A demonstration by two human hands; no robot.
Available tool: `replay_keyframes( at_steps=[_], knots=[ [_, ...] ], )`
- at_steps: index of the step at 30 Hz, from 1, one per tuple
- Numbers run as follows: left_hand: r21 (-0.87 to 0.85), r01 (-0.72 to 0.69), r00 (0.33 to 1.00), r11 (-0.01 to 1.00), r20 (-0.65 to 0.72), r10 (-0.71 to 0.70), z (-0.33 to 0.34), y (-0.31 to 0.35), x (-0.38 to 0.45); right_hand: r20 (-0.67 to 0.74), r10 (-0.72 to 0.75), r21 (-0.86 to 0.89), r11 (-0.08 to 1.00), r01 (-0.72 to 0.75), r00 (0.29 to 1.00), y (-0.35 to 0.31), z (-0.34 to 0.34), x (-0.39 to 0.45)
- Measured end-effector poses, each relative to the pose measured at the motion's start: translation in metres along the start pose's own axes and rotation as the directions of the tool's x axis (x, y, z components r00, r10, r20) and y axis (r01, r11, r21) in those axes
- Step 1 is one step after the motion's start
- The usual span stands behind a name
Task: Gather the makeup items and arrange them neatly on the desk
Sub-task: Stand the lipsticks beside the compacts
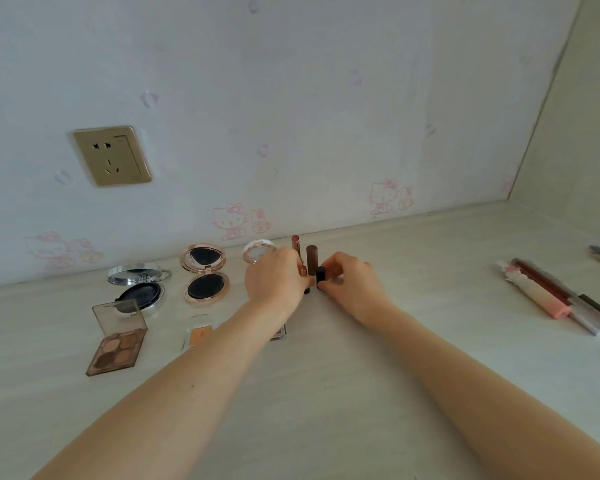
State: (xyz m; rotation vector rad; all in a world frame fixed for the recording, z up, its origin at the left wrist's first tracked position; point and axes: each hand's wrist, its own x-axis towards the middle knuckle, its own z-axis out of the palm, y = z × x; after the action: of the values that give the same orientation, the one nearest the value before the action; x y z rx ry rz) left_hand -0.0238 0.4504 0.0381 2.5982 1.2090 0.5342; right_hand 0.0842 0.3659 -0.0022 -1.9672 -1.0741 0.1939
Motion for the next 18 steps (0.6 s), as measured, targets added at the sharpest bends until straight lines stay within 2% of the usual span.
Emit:
replay_keyframes(
  at_steps=[18],
  knots=[
    [-0.030,-0.001,1.000,1.000,0.009,0.001,-0.005,-0.002,-0.001,0.009,-0.020,-0.036,0.999,0.020,1.000,0.006,-0.008,-0.005]
  ],
)
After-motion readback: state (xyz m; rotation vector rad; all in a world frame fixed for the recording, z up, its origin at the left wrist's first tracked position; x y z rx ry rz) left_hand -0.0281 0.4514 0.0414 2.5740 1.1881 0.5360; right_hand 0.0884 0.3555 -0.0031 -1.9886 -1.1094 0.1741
